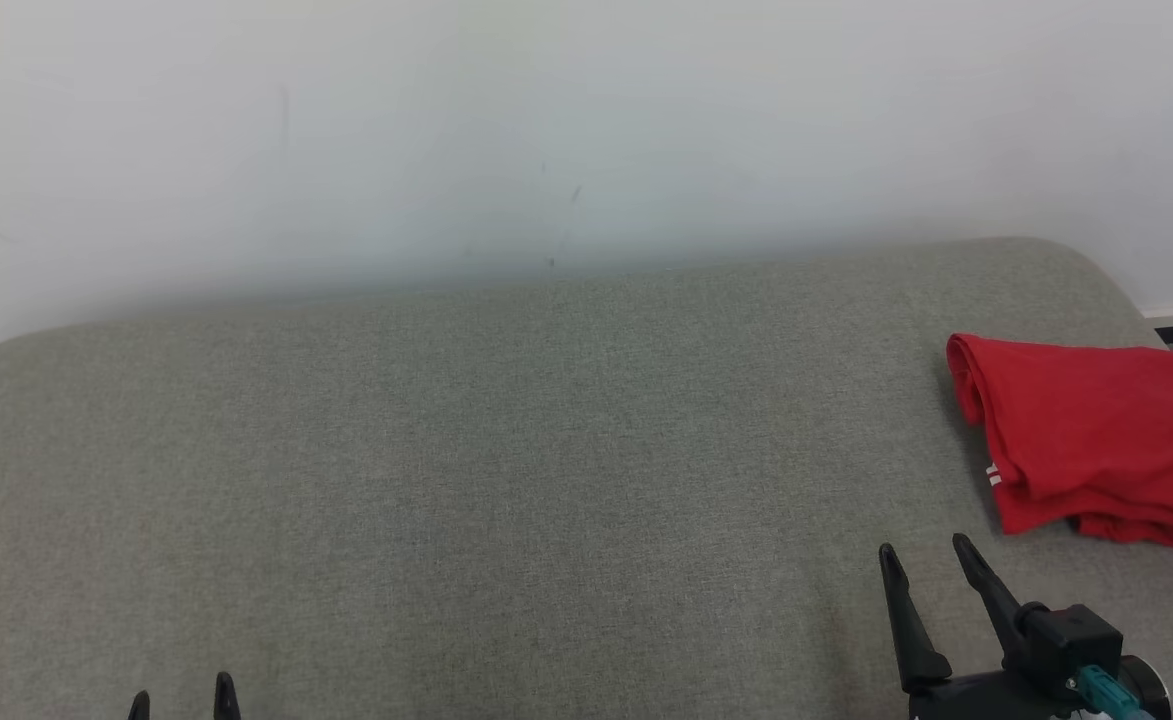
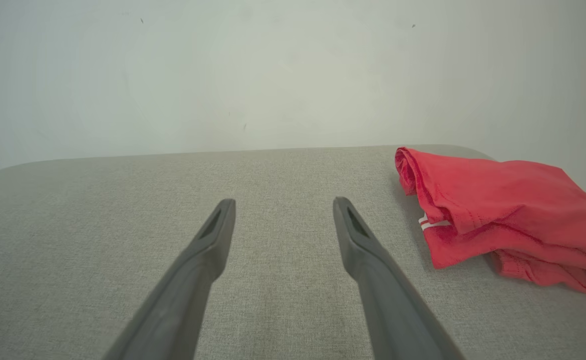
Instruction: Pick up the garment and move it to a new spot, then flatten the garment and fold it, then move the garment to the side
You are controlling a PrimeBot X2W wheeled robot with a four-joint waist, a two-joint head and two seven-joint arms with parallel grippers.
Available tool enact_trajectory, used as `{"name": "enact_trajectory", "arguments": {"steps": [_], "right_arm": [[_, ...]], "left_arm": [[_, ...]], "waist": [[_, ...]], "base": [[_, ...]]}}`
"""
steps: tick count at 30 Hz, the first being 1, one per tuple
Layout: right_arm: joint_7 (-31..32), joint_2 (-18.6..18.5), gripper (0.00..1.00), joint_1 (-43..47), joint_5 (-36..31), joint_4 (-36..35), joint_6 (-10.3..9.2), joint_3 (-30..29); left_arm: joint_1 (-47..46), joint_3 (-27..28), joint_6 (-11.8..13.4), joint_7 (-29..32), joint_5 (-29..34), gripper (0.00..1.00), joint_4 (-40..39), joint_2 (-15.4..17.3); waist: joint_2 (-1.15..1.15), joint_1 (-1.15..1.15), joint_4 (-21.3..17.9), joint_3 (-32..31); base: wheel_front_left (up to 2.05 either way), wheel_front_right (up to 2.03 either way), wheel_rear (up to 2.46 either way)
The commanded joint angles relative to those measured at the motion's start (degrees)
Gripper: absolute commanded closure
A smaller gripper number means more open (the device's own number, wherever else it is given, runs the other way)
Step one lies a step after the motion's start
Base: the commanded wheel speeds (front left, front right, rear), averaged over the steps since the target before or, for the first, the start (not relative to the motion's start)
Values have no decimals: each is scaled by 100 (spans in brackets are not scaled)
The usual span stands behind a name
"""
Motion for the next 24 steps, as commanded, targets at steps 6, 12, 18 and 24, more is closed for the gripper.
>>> {"name": "enact_trajectory", "arguments": {"steps": [6,12,18,24], "right_arm": [[-193,82,0,128,-85,147,-18,30],[-298,179,0,173,-73,306,-18,73],[-364,232,0,208,-20,390,-18,55],[-401,246,0,187,21,465,-18,93]], "left_arm": [[-82,40,-69,-15,73,0,195,-9],[-88,87,-120,-15,111,0,328,-9],[-94,130,-142,-15,127,0,332,-9],[-83,175,-171,-15,134,0,329,-9]], "waist": [[0,0,-28,-49],[0,0,-15,-114],[0,0,36,-152],[0,0,84,-169]], "base": [[0,0,0],[0,0,0],[0,0,0],[0,0,0]]}}
